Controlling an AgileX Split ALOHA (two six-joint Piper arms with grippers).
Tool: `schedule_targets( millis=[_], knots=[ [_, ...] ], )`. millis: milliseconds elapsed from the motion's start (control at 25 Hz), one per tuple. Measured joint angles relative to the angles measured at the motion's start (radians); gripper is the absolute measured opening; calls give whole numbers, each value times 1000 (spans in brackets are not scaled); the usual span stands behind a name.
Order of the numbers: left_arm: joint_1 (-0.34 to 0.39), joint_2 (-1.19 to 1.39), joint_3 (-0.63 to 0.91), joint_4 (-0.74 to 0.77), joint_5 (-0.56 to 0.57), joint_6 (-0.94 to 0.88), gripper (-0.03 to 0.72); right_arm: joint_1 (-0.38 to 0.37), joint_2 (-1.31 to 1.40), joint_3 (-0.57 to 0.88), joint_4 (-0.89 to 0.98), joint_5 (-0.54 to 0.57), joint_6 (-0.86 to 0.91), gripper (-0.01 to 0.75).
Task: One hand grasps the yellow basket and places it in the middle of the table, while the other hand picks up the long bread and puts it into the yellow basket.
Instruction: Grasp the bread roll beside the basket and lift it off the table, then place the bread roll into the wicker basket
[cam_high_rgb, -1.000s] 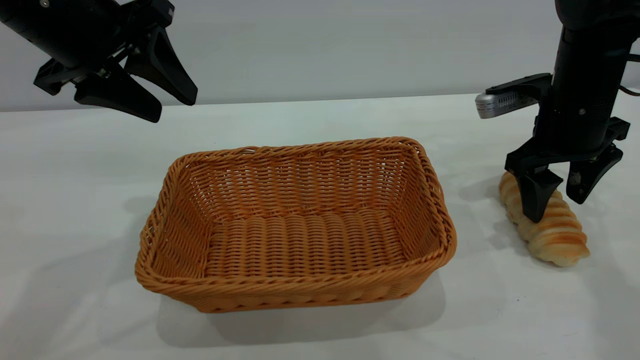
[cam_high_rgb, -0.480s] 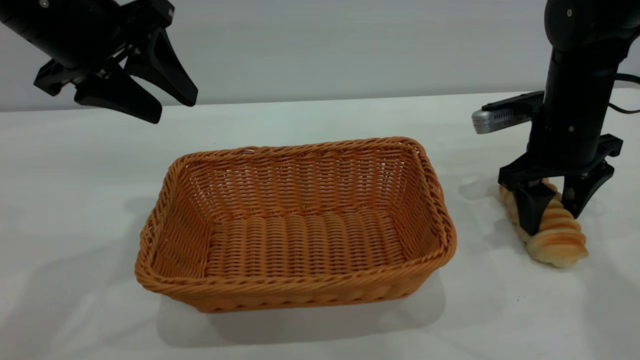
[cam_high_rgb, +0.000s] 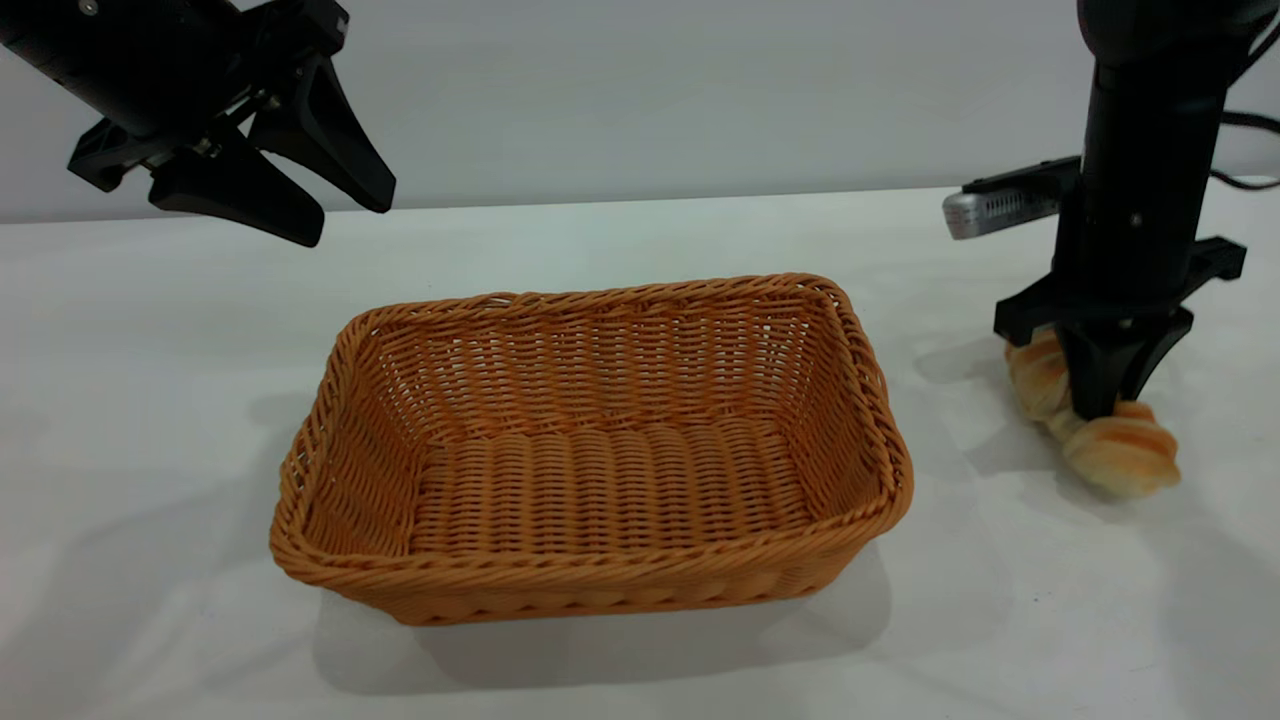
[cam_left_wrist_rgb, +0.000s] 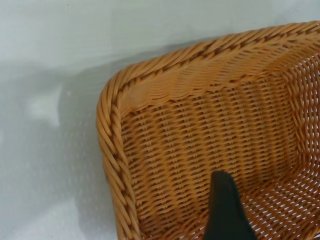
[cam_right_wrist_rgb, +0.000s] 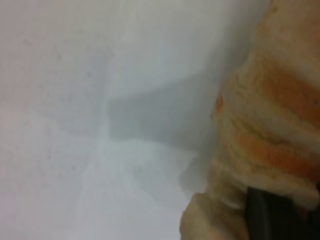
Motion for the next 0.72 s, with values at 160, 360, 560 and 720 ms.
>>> schedule_targets(
  millis=[160,360,560,720],
  knots=[
    [0,0,0,0,0,0,505,0,-16,-65,-5,104,-8,73],
    [0,0,0,0,0,0,505,0,-101,-125,47,194,-46,73],
    [0,0,0,0,0,0,505,8,-192,-146,241,249,-118,73],
    [0,-1,0,0,-1,0,505,64,-208,-146,369,264,-180,72]
  ],
)
